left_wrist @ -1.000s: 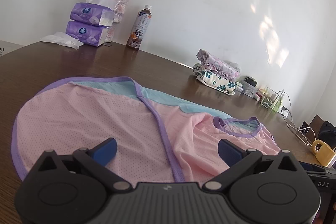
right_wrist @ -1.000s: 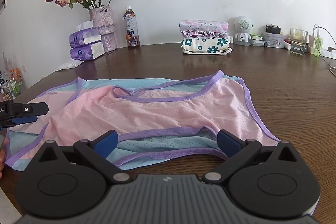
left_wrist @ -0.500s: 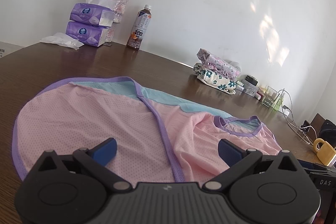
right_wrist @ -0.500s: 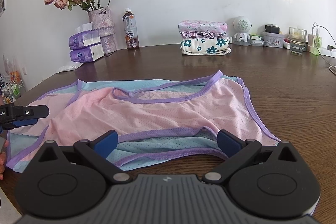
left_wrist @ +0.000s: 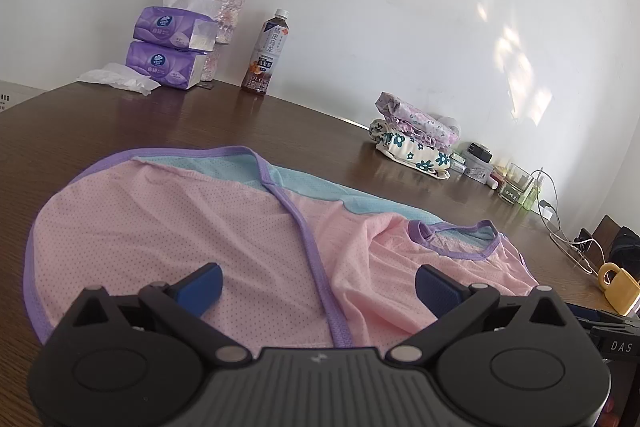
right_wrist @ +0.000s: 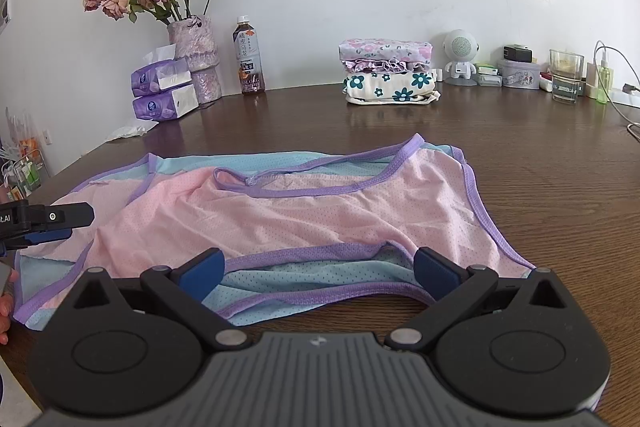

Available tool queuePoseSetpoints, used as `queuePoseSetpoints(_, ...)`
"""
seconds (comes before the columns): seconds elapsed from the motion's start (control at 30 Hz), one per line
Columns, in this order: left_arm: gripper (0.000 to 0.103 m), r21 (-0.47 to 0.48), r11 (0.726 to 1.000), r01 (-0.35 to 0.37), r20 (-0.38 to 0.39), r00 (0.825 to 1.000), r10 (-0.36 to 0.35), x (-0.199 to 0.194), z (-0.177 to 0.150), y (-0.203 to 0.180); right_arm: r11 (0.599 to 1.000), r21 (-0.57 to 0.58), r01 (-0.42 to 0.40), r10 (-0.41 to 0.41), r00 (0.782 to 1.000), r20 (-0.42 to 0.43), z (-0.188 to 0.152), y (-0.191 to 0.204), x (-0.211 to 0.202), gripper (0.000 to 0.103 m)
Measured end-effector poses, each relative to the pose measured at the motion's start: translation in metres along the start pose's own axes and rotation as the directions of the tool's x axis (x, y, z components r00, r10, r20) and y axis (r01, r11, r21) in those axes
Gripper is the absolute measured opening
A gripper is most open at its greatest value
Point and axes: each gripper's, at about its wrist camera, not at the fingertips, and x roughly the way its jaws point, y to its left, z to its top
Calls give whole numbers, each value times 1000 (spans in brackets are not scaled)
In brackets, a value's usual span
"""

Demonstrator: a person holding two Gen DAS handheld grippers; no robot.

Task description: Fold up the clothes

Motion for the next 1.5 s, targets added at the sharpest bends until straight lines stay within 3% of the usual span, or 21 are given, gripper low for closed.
queuePoseSetpoints(1.5, 103, -4, 1000, 2, 1, 1000, -2, 0, 0, 1, 1000, 25, -5, 6, 1000, -21, 1, -3, 3, 103)
